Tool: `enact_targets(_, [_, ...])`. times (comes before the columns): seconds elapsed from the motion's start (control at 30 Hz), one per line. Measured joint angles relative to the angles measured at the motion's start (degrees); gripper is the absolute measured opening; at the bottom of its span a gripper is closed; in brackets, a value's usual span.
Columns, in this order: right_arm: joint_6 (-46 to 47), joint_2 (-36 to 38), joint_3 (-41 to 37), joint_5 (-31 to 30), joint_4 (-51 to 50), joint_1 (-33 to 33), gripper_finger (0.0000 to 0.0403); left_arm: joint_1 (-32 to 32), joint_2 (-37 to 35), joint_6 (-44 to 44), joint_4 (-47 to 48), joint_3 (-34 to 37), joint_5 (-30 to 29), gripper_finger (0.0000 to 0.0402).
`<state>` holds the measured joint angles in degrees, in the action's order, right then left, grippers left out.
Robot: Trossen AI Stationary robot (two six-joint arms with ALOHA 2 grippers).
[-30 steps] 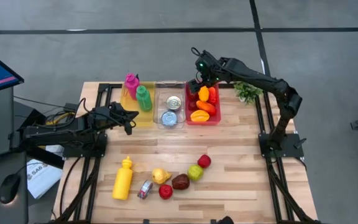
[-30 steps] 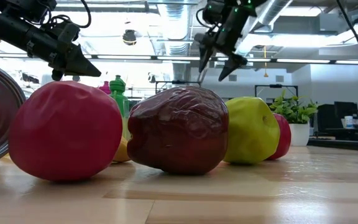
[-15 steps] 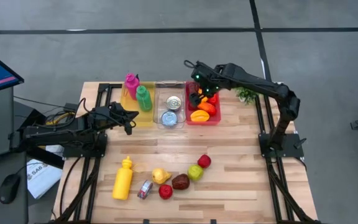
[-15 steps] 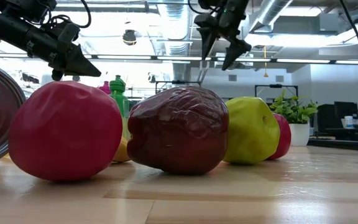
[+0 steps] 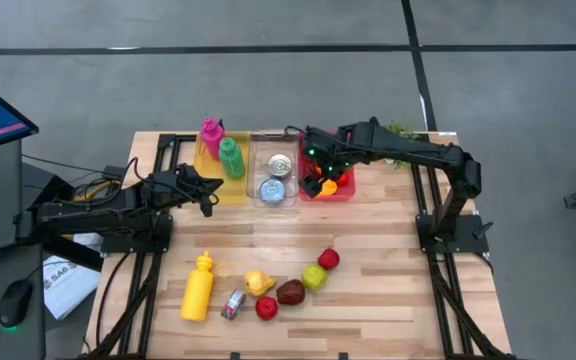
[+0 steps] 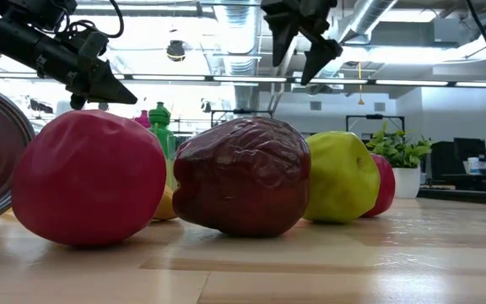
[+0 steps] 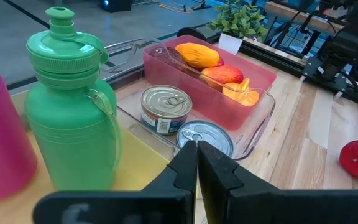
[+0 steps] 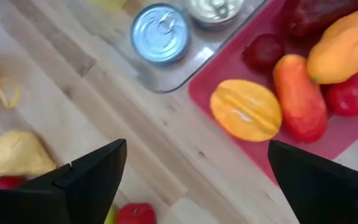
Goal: Pick & Place Food Item
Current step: Put the top red apple into the pink bin
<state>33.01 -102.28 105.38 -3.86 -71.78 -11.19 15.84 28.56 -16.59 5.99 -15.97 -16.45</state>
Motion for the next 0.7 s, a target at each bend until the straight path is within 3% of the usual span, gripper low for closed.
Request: enact_targets(0.7, [-0.53, -0.02, 0.00, -0.65, 8.53, 7.91, 0.0384, -0.02, 0.00, -0.36, 0.01, 0.00, 0.00, 0.0002])
